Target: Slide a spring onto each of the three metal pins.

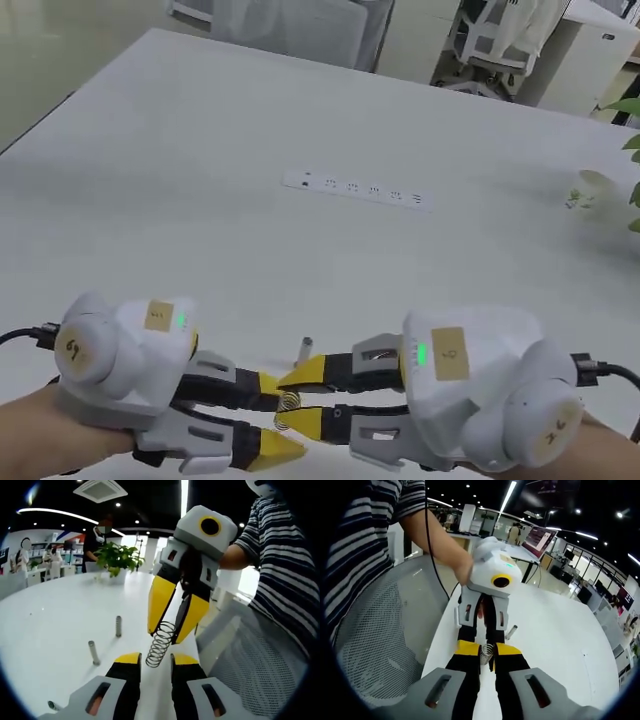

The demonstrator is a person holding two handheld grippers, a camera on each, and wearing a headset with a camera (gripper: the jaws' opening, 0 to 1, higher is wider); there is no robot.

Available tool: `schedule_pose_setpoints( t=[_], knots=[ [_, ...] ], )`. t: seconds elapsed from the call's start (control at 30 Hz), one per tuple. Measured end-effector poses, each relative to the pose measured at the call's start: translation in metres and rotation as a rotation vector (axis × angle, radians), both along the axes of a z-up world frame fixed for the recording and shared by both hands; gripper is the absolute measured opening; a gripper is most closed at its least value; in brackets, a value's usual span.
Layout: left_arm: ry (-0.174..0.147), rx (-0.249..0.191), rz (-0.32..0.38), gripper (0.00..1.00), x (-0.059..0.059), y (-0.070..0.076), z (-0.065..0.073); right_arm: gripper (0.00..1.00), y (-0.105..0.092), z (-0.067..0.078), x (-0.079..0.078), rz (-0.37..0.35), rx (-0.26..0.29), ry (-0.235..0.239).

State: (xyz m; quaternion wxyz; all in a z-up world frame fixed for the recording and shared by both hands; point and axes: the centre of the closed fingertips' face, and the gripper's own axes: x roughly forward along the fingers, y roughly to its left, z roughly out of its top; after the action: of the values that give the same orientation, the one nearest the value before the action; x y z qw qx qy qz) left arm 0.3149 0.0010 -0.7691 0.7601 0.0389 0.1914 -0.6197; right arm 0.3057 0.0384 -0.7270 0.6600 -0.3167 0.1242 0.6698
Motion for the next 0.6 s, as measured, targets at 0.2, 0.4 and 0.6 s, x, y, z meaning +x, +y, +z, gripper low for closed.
schedule_pose_setpoints(
  t=[0.2,0.4,0.6],
  knots=[
    [0.002,-0.003,0.019,0.20,0.000,0.003,-0.001,0.07,0.000,-0.001,0.000,0.001,-0.004,-0.004],
    [0.006,-0.013,0.047,0.24,0.002,0.011,0.001,0.07,-0.001,-0.002,0.002,-0.003,-0.008,-0.007],
    [0.024,-0.015,0.072,0.28,0.001,0.021,0.000,0.07,-0.002,-0.002,0.007,-0.018,-0.011,-0.016]
  ],
)
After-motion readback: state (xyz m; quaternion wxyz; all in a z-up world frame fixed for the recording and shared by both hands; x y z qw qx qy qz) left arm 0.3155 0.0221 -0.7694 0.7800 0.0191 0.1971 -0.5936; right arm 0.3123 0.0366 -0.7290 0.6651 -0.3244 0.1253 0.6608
